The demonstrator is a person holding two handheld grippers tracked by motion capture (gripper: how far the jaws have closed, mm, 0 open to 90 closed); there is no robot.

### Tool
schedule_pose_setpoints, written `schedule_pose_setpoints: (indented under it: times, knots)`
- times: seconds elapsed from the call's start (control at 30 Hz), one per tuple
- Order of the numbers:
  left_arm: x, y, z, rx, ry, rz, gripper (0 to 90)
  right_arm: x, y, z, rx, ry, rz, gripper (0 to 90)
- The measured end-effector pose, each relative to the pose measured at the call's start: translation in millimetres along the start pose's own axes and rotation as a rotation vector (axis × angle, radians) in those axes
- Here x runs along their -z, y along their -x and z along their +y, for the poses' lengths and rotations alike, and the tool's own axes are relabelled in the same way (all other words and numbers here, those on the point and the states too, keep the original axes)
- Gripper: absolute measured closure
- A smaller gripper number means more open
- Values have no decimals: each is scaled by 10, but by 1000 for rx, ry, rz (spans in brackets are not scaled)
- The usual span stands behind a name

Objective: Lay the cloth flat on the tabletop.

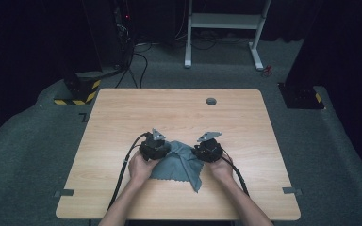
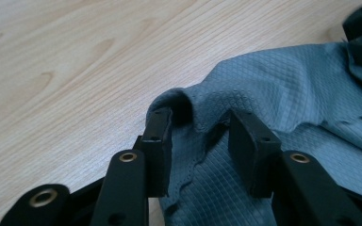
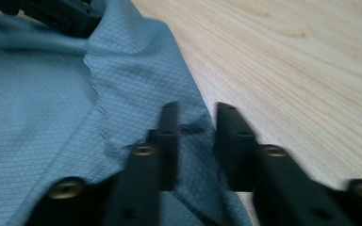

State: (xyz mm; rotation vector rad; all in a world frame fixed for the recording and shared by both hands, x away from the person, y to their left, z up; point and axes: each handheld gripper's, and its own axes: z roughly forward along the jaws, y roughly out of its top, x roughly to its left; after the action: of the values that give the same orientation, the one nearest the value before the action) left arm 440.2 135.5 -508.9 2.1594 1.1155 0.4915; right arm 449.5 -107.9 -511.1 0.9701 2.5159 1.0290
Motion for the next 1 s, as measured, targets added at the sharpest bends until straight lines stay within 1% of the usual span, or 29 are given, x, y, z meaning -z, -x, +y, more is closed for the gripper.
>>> schedule_pose_setpoints:
  times: [0.03, 0.1, 0.17, 0.2, 0.23, 0.33, 0.37, 0.47, 0.53, 0.6, 0.63, 0.67, 0.73, 0.77, 0.8, 0.83, 0.87, 0.9, 0.97, 1.0]
  knots:
    - [-12, -3, -2, 6, 3, -2, 605, -3, 16, -6, 1, -2, -4, 875]
    - [-19, -5, 0, 7, 6, -3, 606, 5, 23, -6, 0, 5, -2, 884]
    - [-18, -11, -2, 7, 5, 1, 604, 57, 26, 7, 7, 24, -7, 888]
    - [-18, -17, -4, 6, 2, 1, 598, 108, 27, 20, 8, 46, -14, 888]
    - [-19, -27, -7, 6, -1, 3, 598, 108, 27, 20, 8, 46, -14, 888]
    - [-27, -46, -20, 5, -18, 2, 584, 169, 63, 33, -5, 77, -28, 885]
    - [-30, -46, -22, -2, -20, 5, 582, 175, 83, 31, -18, 82, -30, 879]
    - [-32, -42, -22, -10, -22, 5, 582, 155, 136, 7, -49, 63, -40, 874]
    - [-33, -51, -25, -5, -21, -6, 587, 141, 175, -13, -54, 53, -46, 893]
    - [-32, -57, -25, -12, -20, -7, 632, 145, 187, -21, -58, 49, -51, 898]
    - [-32, -58, -25, -13, -19, -9, 662, 172, 195, -15, -47, 63, -75, 899]
    - [-32, -60, -25, -11, -18, -11, 662, 172, 195, -15, -47, 63, -75, 899]
    - [-31, -71, -26, -11, -17, -10, 700, 218, 230, -1, -64, 88, -106, 900]
    - [-31, -74, -26, -10, -18, -11, 717, 244, 276, 1, -92, 102, -132, 900]
    - [-29, -83, -26, -11, -19, -9, 733, 247, 298, -2, -98, 106, -141, 900]
    - [-28, -95, -27, -9, -19, -8, 756, 244, 338, -5, -122, 98, -158, 900]
    - [-27, -106, -28, -12, -18, -6, 786, 229, 395, -8, -133, 85, -183, 900]
    - [-23, -115, -29, -14, -22, -5, 840, 200, 472, -10, -156, 67, -210, 900]
    - [-21, -121, -34, -9, -19, -2, 877, 179, 506, -6, -159, 57, -226, 900]
    - [-16, -129, -33, -16, -20, 1, 877, 179, 506, -6, -159, 57, -226, 900]
